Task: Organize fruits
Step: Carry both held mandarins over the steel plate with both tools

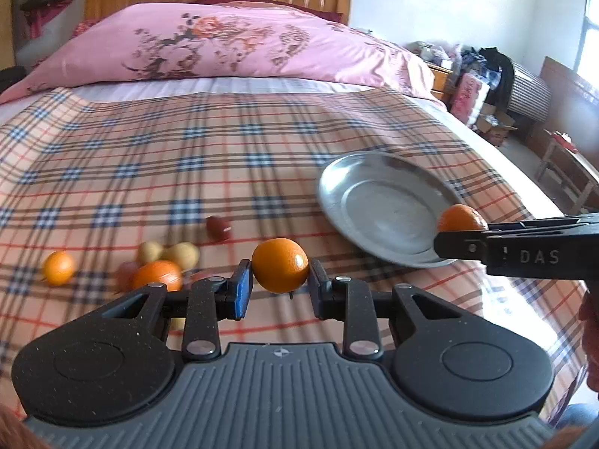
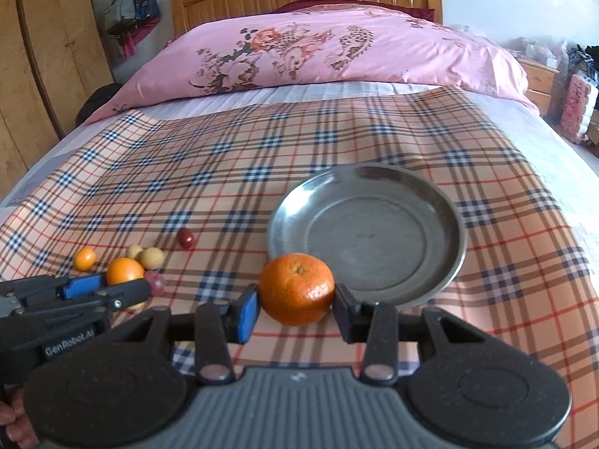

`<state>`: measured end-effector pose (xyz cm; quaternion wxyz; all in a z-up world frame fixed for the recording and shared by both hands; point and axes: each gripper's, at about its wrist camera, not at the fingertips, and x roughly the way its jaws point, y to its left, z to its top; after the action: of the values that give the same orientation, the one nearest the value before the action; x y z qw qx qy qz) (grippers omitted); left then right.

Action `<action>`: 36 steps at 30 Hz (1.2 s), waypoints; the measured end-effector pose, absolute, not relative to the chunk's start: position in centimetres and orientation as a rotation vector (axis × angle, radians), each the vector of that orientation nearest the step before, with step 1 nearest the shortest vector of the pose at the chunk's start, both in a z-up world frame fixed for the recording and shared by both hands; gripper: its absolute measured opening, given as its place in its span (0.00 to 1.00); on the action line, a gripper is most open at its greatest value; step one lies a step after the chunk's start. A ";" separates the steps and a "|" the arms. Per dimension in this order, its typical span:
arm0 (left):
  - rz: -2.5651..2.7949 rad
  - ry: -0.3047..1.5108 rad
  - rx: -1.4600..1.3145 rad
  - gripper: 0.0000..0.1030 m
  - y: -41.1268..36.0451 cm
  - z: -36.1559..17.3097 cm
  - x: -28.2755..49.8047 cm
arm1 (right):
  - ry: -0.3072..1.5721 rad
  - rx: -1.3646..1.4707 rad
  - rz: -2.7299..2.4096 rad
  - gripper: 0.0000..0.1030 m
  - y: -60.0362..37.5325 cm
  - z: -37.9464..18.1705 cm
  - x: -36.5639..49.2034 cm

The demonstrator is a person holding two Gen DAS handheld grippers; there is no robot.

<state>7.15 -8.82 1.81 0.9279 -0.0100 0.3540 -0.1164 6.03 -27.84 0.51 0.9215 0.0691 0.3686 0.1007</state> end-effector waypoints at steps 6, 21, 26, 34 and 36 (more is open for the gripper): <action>-0.279 0.718 0.001 0.32 -12.1 2.2 9.1 | 0.744 0.159 0.180 0.39 -29.8 1.2 7.1; -0.325 0.736 0.016 0.32 -17.3 1.1 13.3 | 0.757 0.218 0.112 0.39 -33.8 0.1 10.7; -0.329 0.759 0.011 0.32 -18.2 0.1 14.3 | 0.786 0.224 0.103 0.39 -34.3 -1.2 12.0; -0.348 0.796 0.019 0.32 -19.6 -1.7 15.7 | 0.825 0.248 0.095 0.39 -34.9 -3.3 13.2; -0.351 0.803 0.020 0.32 -19.9 -2.1 15.9 | 0.832 0.253 0.092 0.39 -35.0 -3.6 13.4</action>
<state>15.95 -19.89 -2.07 0.9055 0.0095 0.3889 -0.1698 13.45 -35.02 -3.62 0.9060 0.1226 0.4027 0.0445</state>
